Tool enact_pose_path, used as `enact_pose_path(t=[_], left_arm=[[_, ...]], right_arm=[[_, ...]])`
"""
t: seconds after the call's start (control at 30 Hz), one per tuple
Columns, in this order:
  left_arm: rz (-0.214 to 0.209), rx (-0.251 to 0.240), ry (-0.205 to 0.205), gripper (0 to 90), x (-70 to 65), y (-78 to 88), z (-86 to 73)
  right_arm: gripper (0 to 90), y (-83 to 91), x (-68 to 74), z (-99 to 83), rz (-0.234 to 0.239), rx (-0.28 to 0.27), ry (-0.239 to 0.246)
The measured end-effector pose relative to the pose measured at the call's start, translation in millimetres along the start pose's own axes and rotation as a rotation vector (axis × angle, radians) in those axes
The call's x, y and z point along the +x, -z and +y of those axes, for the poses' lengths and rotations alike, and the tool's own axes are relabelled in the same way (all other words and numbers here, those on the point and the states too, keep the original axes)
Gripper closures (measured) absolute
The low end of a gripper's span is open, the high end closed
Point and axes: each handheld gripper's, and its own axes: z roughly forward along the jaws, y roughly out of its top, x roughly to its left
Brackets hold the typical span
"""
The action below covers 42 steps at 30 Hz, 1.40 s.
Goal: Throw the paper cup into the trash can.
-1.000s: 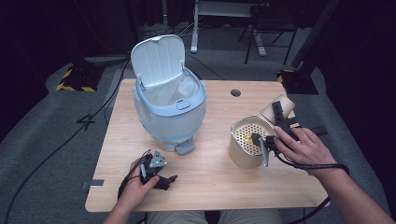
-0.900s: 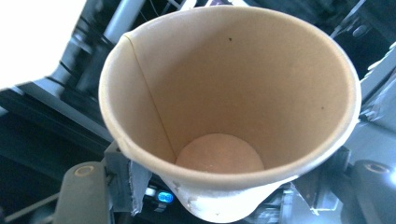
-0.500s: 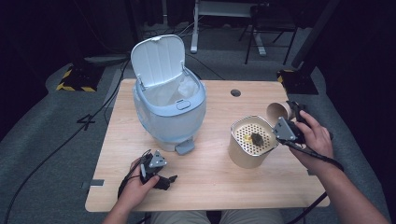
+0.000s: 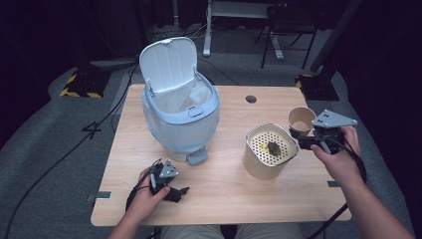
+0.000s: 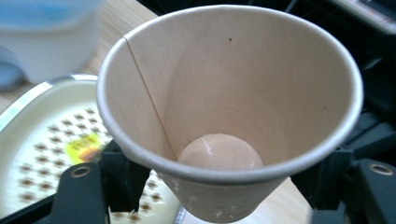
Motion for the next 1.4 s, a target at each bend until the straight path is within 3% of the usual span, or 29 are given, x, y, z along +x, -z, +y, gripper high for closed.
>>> enact_pose_path(t=[0.1,0.2,0.6,1.0,1.4], left_arm=[[0.002,0.000,-0.001,10.8,0.0,0.1,0.0],[0.007,0.000,0.004,10.9,-0.4,0.5,-0.6],[0.018,-0.002,0.014,11.0,-1.0,1.9,-2.2],[0.017,-0.002,0.013,11.1,-0.9,2.2,-2.4],[-0.004,0.002,0.002,9.8,1.2,2.1,-2.3]], right_arm=[[29.4,0.9,-1.3,2.7,0.061,-0.019,-0.050],[29.3,1.2,2.3,8.5,0.091,-0.045,-0.031],[29.3,-1.7,5.3,44.6,0.194,-0.093,-0.050],[29.3,-25.2,18.7,95.7,0.286,-0.124,-0.010],[29.3,-49.0,41.0,146.1,0.361,-0.180,-0.034]])
